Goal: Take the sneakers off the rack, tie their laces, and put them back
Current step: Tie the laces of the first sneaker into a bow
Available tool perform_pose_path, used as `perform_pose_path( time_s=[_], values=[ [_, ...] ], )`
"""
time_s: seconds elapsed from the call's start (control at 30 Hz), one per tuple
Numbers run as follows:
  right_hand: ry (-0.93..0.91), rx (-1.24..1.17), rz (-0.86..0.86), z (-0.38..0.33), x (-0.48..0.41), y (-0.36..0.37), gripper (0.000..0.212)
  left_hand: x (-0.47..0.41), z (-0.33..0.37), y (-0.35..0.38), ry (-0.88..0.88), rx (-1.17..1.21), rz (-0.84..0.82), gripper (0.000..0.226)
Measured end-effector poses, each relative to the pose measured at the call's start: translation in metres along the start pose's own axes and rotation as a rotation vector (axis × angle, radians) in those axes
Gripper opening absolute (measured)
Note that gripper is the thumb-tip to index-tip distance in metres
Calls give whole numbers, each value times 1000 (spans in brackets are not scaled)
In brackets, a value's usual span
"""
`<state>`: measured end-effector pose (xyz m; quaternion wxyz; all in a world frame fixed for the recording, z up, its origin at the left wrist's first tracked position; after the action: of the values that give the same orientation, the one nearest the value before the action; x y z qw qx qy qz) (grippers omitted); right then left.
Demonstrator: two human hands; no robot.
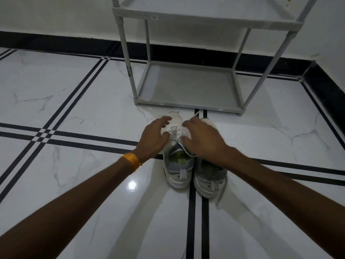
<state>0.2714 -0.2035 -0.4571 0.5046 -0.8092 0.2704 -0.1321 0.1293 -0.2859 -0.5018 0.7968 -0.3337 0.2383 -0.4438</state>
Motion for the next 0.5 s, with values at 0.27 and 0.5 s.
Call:
perform_pose_path(
  time_s=[0.27, 0.5],
  values=[
    [-41, 286, -205, 4, 0, 35, 16, 7, -11, 27, 122, -362, -108, 34],
    [47, 0, -117, 24, -4, 38, 15, 5, -13, 29, 18, -329, -122, 25]
  ],
)
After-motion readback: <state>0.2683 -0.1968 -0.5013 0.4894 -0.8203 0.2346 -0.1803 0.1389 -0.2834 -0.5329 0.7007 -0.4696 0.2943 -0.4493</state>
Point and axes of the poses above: each hand's wrist, its own x-axis away from the middle knuckle, its own y-axis out of the palm, z = x × y, the point moved 3 cm from there along -x, towards the middle knuckle, and after that the axes turned 8 degrees about -x, right-handed, at the moved point
